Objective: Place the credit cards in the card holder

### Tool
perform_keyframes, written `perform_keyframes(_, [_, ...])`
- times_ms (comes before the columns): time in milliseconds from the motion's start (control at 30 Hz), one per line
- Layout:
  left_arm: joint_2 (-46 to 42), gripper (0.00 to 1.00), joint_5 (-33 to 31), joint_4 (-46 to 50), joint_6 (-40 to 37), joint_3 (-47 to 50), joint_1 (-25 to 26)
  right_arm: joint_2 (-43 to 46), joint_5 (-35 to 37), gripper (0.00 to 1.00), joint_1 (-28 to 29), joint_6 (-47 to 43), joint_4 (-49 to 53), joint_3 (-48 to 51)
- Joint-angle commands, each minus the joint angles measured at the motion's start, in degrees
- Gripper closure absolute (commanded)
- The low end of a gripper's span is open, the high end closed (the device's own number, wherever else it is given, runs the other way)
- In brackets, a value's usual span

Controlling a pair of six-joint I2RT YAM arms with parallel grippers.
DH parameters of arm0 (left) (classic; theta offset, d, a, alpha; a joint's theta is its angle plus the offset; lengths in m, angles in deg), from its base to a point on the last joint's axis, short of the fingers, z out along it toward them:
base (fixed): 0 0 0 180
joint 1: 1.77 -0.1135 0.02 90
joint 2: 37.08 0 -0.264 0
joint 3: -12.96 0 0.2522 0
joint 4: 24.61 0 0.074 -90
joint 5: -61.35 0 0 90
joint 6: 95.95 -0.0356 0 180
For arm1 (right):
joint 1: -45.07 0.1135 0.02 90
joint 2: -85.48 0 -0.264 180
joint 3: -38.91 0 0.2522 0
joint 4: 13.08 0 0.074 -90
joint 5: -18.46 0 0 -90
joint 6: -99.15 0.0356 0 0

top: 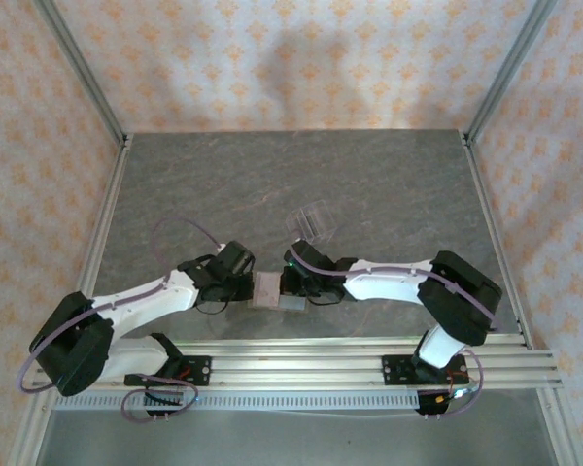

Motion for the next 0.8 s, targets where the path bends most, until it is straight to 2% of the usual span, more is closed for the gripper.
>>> perform_keyframes(0, [2.0, 0.89, 1.3, -2.7, -1.6, -1.1, -0.4, -2.4, 0.5, 1.00, 0.4, -1.2, 2.2, -2.1])
perform_keyframes(167, [3.7, 0.89, 1.5, -4.1, -1.7, -0.7, -0.4, -5.7, 0.8, 1.00, 0.5, -1.3, 3.1, -3.6])
perform_keyframes(400, [4.5, 0.89, 0.5, -5.0, -1.8, 1.3, -0.4, -5.5, 3.4, 1.00, 0.4, -0.5, 5.0, -3.6])
perform_keyframes(767, [5.4, 0.90, 0.7, -7.4, -1.1, 4.7, -0.4, -8.9, 0.2, 1.00, 0.6, 0.2, 1.8, -5.8])
